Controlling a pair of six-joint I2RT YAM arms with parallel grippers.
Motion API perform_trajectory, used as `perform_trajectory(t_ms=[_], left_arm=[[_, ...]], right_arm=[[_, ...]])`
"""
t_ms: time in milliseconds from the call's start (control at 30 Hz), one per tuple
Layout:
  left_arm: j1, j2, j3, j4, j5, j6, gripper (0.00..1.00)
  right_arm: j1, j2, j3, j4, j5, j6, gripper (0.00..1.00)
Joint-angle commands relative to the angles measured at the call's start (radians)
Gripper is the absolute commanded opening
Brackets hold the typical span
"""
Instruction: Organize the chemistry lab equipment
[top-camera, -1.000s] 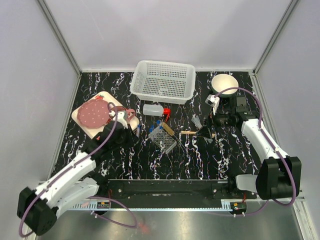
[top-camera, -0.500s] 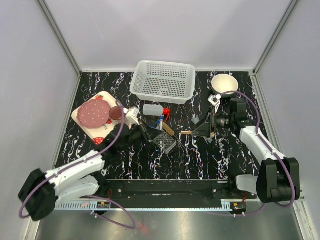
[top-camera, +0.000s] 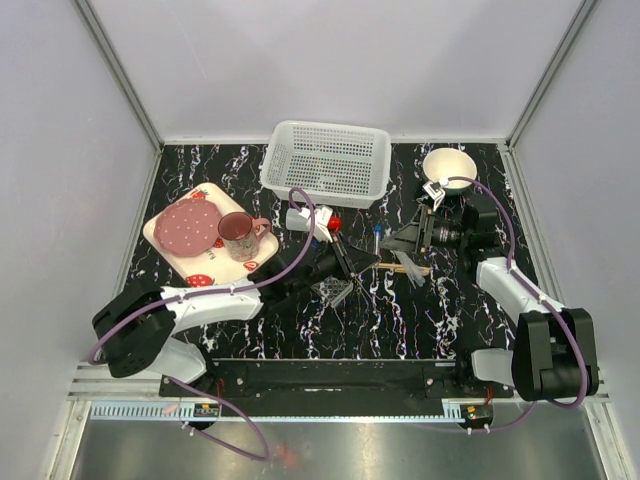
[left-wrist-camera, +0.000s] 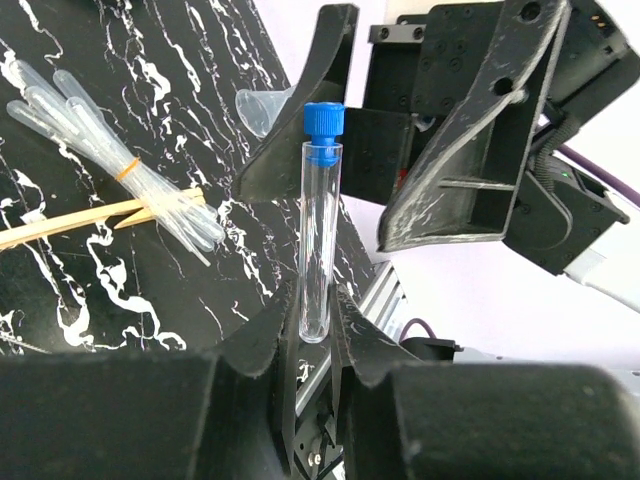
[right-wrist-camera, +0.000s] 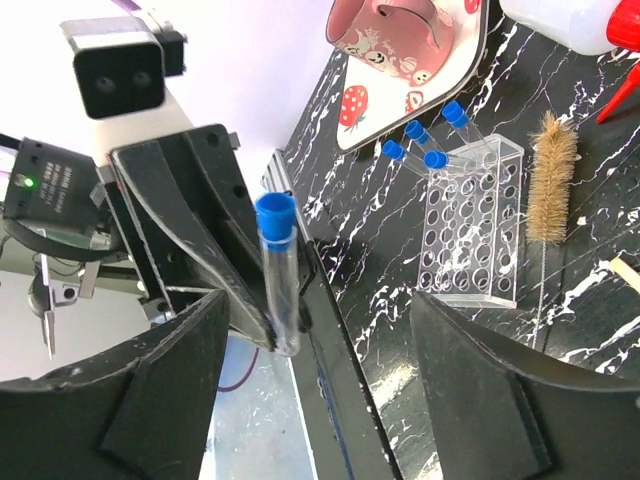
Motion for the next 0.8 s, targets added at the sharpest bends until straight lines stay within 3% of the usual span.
perform_trajectory(t_ms=[0,167,267,500,767], left_arm=[[-0.011,0.026,0.042,0.108,-0.062,-0.050,0.07],[-0.015,0.041,0.037,0.119,-0.059,-0.067,0.07],[-0.020,0.046,0.043,0.120,-0.060,-0.069,0.07],[-0.041,0.075,0.071,0.122,-0.056,-0.070,0.07],[-0.048,0.089,0.085,0.120,-0.057,-0.070,0.07]], right_arm=[[-0.002,-0.001,-0.009,0.105,0.029,0.088,0.75],[-0.004,0.008,-0.013,0.124,0.025,0.108,0.54],[-0.004,0.019,-0.018,0.148,0.014,0.128,0.48],[-0.002,0.031,-0.024,0.180,-0.002,0.149,0.45],[0.005,0.042,-0.027,0.207,-0.026,0.163,0.28]])
